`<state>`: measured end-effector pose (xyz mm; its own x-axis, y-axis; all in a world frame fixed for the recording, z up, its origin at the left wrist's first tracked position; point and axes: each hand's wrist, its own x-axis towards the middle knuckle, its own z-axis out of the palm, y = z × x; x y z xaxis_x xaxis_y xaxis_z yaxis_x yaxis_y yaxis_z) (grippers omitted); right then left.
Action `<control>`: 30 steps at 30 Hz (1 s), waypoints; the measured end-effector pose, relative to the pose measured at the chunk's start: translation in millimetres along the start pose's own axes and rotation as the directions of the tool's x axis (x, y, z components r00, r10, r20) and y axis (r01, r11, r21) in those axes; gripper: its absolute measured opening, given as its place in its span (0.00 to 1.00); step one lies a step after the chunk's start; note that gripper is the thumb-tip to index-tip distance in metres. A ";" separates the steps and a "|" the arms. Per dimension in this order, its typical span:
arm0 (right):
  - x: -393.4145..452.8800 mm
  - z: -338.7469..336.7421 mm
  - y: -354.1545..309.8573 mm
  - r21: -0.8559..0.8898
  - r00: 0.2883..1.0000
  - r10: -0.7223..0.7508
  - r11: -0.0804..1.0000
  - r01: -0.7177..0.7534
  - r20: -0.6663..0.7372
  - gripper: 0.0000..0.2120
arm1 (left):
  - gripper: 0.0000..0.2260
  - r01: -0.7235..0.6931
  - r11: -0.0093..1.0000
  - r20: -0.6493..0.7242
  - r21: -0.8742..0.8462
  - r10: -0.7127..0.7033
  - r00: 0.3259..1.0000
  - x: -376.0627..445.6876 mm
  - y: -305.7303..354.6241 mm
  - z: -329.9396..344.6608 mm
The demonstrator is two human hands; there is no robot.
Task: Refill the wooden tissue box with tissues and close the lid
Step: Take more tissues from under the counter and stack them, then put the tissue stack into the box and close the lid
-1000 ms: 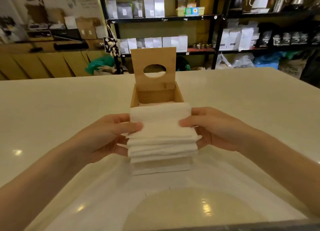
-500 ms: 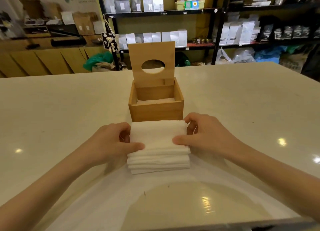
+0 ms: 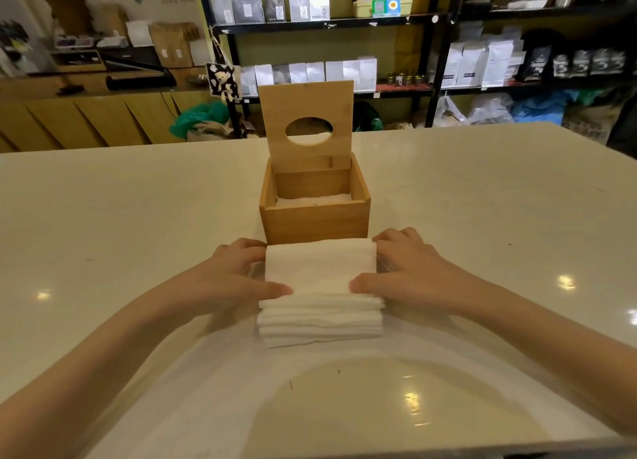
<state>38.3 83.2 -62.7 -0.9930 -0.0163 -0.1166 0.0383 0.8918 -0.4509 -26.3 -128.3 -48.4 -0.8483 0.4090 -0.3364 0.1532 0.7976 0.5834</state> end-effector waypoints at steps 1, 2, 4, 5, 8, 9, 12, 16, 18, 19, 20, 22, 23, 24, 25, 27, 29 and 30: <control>-0.2 -0.7 -1.4 0.014 1.000 0.000 1.000 0.000 0.005 0.24 | 0.28 0.007 1.000 -0.001 -0.012 -0.007 1.000 0.4 0.1 1.0; 0.0 -1.2 -2.4 0.032 1.000 0.005 0.999 -0.005 0.015 0.22 | 0.28 0.015 0.999 -0.001 -0.040 -0.015 1.000 0.8 0.2 2.2; -1.1 -3.0 -4.2 0.058 0.999 0.003 0.998 -0.005 0.033 0.20 | 0.29 0.022 0.992 -0.003 -0.127 -0.022 1.000 -0.4 0.1 4.5; -1.5 -3.2 -4.7 0.081 0.999 0.001 0.997 -0.004 0.038 0.19 | 0.29 0.025 0.986 -0.003 -0.167 -0.025 1.000 -2.0 0.2 5.5; -3.8 -3.0 -4.8 0.214 0.999 -0.015 0.977 0.006 0.043 0.20 | 0.24 -0.013 0.984 -0.033 -0.177 0.007 0.999 -6.4 -1.9 8.7; -4.8 -3.3 -4.7 0.268 0.999 -0.023 0.963 0.014 0.031 0.19 | 0.19 -0.042 0.985 -0.052 -0.165 0.034 0.998 -8.3 -2.7 9.3; -10.2 -5.5 -4.8 0.360 0.998 -0.062 0.931 0.051 0.017 0.11 | 0.12 -0.109 0.967 -0.035 -0.229 0.104 0.994 -18.5 -2.1 10.2; -12.6 -11.5 -6.0 0.411 0.994 -0.106 0.907 0.094 0.006 0.15 | 0.17 -0.121 0.942 -0.023 -0.313 0.120 0.993 -29.0 -2.4 3.8; -12.9 -18.6 -9.0 0.463 0.992 -0.124 0.880 0.105 0.011 0.17 | 0.21 -0.111 0.925 -0.025 -0.362 0.109 0.994 -33.5 1.1 -3.3; -12.7 -23.1 -9.7 0.503 0.990 -0.140 0.857 0.114 0.013 0.17 | 0.23 -0.110 0.916 -0.030 -0.386 0.107 0.994 -35.2 3.5 -7.4; -12.3 -28.4 -10.9 0.547 0.987 -0.160 0.828 0.124 0.019 0.18 | 0.25 -0.115 0.902 -0.037 -0.416 0.109 0.993 -36.6 6.5 -11.6; -11.9 -41.3 -13.0 0.614 0.981 -0.194 0.777 0.139 0.022 0.16 | 0.25 -0.129 0.853 -0.037 -0.506 0.128 0.991 -39.4 12.2 -20.9; -9.9 -49.3 -13.8 0.640 0.980 -0.197 0.756 0.137 0.022 0.16 | 0.23 -0.130 0.815 -0.024 -0.565 0.141 0.990 -39.8 15.1 -26.3; -7.7 -57.1 -15.0 0.660 0.980 -0.200 0.739 0.135 0.023 0.17 | 0.22 -0.118 0.776 -0.001 -0.620 0.149 0.989 -39.5 17.7 -31.5; -4.7 -64.4 -16.3 0.673 0.981 -0.194 0.729 0.126 0.026 0.19 | 0.21 -0.094 0.742 0.025 -0.664 0.148 0.989 -38.2 20.2 -36.2; 3.5 -76.8 -16.4 0.707 0.989 -0.141 0.704 0.070 0.043 0.24 | 0.25 -0.054 0.701 0.044 -0.711 0.121 0.992 -32.6 24.4 -44.6; 13.1 -87.3 -14.4 0.744 0.991 -0.107 0.668 0.010 0.082 0.22 | 0.29 -0.056 0.694 0.014 -0.718 0.095 0.995 -25.2 30.3 -53.1; 18.4 -91.4 -13.8 0.754 0.989 -0.103 0.657 -0.014 0.107 0.21 | 0.30 -0.071 0.700 -0.010 -0.711 0.091 0.996 -22.2 34.8 -57.3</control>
<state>9.3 112.0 22.3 -0.9741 -0.1560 -0.1639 0.1226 0.2446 -0.9618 -31.2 -135.0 21.7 -0.8358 0.4757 -0.2741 -0.1926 0.2135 0.9578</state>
